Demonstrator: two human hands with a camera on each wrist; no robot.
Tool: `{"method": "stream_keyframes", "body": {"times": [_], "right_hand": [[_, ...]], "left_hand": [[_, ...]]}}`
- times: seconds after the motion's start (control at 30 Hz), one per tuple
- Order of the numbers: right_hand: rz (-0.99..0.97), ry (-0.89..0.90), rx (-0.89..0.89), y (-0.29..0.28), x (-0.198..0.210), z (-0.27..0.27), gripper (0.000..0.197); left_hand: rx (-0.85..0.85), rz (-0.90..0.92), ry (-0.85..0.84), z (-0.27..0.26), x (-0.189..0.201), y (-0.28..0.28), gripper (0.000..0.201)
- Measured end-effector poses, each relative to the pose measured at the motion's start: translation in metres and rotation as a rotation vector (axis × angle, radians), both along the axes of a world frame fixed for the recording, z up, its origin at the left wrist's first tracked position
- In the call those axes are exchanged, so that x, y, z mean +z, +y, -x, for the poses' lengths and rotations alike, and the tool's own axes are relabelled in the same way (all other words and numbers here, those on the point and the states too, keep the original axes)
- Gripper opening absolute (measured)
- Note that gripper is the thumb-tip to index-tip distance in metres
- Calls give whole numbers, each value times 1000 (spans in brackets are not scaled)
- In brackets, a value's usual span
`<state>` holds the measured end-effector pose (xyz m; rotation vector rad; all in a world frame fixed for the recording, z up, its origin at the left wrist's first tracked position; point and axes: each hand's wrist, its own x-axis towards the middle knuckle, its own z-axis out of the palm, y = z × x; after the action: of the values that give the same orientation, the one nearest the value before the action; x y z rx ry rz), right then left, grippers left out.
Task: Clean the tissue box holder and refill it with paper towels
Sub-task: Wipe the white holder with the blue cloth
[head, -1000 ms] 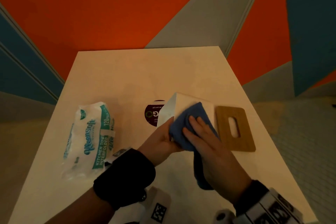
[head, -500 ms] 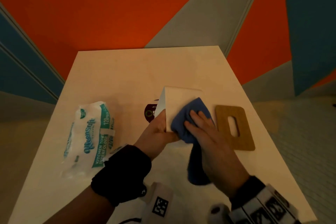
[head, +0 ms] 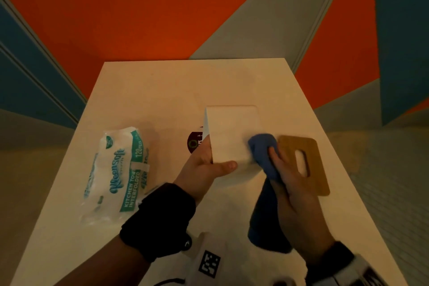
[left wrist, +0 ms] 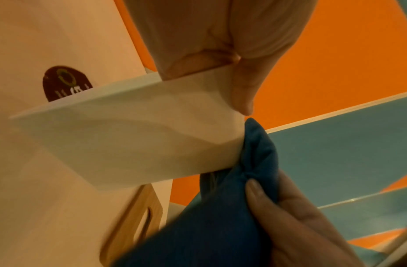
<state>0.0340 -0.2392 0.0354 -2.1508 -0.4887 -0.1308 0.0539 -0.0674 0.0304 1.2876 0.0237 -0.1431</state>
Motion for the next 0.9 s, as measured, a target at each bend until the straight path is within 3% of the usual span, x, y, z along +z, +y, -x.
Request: {"method": "stream_keyframes", "body": {"times": [0.13, 0.27, 0.37, 0.5, 0.6, 0.73, 0.8, 0.9], "right_hand": [[-12, 114, 30, -3, 18, -40, 49], [-157, 241, 50, -2, 29, -57, 45], [-89, 107, 33, -1, 14, -34, 50], [204, -198, -16, 4, -12, -11, 52], [344, -282, -74, 12, -22, -15, 56], [286, -250, -18, 6, -21, -21, 50], [207, -181, -53, 1, -19, -21, 53], [228, -212, -89, 10, -25, -15, 57]], "left_hand": [[4, 19, 0, -7, -4, -5, 47], [9, 45, -11, -12, 2, 2, 44], [-13, 98, -5, -14, 5, 5, 40], [-40, 170, 69, -13, -1, -1, 39], [-37, 219, 104, -10, -3, -8, 38], [-71, 248, 89, -9, 1, -6, 36], [-75, 218, 82, -8, 4, -6, 37], [-61, 198, 71, -6, 5, -8, 39]]}}
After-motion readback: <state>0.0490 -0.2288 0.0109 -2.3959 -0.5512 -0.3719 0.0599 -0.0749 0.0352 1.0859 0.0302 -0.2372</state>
